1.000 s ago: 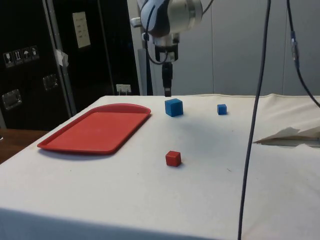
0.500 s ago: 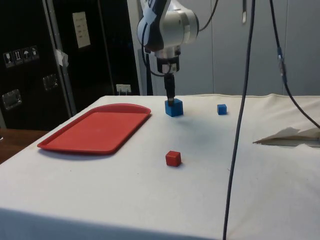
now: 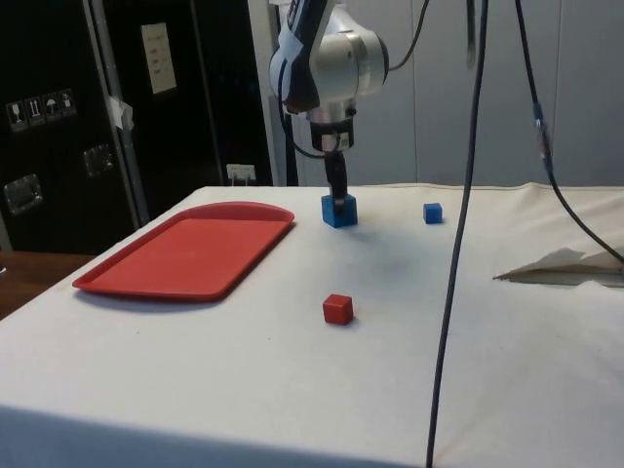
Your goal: Pick up the largest block and place it onto the tray.
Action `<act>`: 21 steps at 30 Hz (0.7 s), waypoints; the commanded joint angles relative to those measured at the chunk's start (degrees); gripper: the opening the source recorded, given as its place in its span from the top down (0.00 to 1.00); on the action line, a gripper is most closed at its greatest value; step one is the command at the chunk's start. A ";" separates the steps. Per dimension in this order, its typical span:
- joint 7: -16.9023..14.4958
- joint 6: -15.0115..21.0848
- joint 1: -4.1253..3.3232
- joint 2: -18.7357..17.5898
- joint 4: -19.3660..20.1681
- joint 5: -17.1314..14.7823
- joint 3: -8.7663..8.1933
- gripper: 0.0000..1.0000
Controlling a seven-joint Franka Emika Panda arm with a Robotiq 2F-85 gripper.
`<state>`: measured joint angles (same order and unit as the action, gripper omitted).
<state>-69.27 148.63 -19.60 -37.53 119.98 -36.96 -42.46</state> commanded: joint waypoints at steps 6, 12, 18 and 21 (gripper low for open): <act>0.00 -0.11 0.06 -0.11 -0.11 0.00 0.00 0.93; -0.52 0.06 0.69 -0.23 -0.46 -0.52 0.52 0.95; 0.29 -0.57 0.11 0.34 -0.69 0.06 -0.34 0.95; 0.34 -0.34 0.11 0.11 -0.86 0.00 -0.34 0.95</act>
<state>-68.93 148.28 -19.48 -37.41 119.12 -36.96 -42.80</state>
